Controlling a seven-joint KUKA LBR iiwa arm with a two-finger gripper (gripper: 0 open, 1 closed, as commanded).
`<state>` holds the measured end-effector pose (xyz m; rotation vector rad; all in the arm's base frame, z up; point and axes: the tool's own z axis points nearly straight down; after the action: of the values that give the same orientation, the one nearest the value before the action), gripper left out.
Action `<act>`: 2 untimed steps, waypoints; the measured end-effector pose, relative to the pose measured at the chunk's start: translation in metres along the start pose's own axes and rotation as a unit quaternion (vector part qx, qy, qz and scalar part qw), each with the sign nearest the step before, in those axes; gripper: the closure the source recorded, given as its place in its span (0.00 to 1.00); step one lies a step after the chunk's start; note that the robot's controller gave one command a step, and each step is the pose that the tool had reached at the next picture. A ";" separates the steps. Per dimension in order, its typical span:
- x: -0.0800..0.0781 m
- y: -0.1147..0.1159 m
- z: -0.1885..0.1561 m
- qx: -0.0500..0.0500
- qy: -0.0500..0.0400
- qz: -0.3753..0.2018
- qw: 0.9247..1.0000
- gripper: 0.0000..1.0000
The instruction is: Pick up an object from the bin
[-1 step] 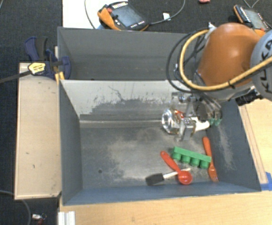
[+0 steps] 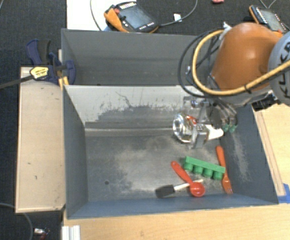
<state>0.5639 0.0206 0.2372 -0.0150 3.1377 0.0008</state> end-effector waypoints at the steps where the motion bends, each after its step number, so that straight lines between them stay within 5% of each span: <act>1: 0.042 -0.081 0.018 0.002 0.002 -0.001 1.000 0.00; 2: 0.060 -0.080 0.033 -0.002 -0.003 0.028 1.000 0.00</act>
Offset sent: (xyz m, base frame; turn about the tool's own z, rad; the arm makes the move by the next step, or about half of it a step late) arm -0.0628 -0.0812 -0.0370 0.0671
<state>0.5050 -0.0597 0.2035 0.0721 3.1318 0.0059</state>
